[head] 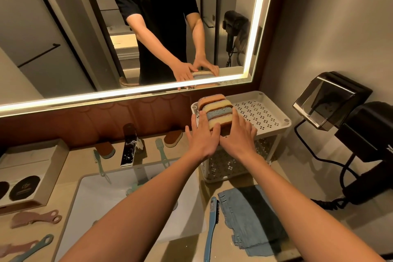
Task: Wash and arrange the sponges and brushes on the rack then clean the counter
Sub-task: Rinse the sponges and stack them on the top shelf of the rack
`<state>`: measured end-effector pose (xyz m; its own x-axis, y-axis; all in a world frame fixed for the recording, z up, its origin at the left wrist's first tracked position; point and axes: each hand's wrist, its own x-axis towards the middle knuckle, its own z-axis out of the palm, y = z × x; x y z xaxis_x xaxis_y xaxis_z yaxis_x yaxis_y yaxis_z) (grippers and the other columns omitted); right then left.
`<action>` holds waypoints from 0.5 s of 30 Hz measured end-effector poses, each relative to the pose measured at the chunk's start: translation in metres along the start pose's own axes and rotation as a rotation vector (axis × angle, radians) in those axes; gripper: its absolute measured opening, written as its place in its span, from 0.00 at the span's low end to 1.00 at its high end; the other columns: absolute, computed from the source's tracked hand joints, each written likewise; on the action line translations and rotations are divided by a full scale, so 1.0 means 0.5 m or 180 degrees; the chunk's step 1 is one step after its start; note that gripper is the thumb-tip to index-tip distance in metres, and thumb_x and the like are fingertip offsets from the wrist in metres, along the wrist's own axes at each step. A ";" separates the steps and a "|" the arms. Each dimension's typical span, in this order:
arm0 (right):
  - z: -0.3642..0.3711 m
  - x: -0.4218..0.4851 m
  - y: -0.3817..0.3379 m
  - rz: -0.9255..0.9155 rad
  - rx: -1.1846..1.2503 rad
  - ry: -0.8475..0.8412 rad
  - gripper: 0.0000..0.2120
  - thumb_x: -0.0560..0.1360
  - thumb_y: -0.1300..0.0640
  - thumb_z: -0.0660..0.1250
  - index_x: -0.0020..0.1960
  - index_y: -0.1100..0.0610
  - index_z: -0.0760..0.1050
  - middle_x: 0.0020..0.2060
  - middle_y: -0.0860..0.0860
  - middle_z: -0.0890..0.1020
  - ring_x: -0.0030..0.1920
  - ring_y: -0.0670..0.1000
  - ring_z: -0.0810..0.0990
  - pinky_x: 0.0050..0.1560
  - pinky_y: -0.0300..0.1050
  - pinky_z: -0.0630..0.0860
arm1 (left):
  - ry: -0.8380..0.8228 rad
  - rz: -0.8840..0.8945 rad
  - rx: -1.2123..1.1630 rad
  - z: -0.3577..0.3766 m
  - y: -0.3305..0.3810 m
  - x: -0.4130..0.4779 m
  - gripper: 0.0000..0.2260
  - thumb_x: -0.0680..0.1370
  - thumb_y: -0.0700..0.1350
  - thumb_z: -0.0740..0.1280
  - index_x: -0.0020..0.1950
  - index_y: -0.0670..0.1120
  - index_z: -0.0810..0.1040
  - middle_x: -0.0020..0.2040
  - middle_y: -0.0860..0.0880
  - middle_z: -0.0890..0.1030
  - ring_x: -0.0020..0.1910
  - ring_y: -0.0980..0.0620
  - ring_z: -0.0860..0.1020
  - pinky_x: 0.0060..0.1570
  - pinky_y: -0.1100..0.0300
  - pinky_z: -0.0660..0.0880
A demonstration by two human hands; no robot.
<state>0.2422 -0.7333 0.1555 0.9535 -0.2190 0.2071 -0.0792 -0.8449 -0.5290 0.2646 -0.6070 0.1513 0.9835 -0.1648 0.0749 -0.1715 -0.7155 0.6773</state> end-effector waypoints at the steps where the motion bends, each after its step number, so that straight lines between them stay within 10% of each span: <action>1: -0.001 0.000 0.001 -0.0057 -0.0006 -0.0019 0.43 0.74 0.36 0.65 0.79 0.48 0.46 0.78 0.52 0.59 0.77 0.57 0.58 0.77 0.61 0.54 | -0.0017 -0.0009 -0.0019 -0.001 0.000 0.001 0.33 0.81 0.64 0.44 0.82 0.51 0.43 0.83 0.49 0.48 0.81 0.51 0.38 0.77 0.44 0.33; 15: -0.023 0.067 -0.002 0.0108 0.0227 -0.0133 0.29 0.80 0.44 0.52 0.78 0.53 0.56 0.73 0.53 0.66 0.72 0.56 0.62 0.68 0.58 0.68 | 0.0050 0.0053 -0.0044 -0.001 -0.009 -0.007 0.33 0.79 0.64 0.40 0.82 0.54 0.44 0.83 0.51 0.49 0.81 0.51 0.41 0.77 0.45 0.36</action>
<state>0.2707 -0.7454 0.1725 0.9620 -0.2252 0.1543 -0.0923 -0.8002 -0.5926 0.2618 -0.6028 0.1484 0.9813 -0.1658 0.0976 -0.1870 -0.7032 0.6859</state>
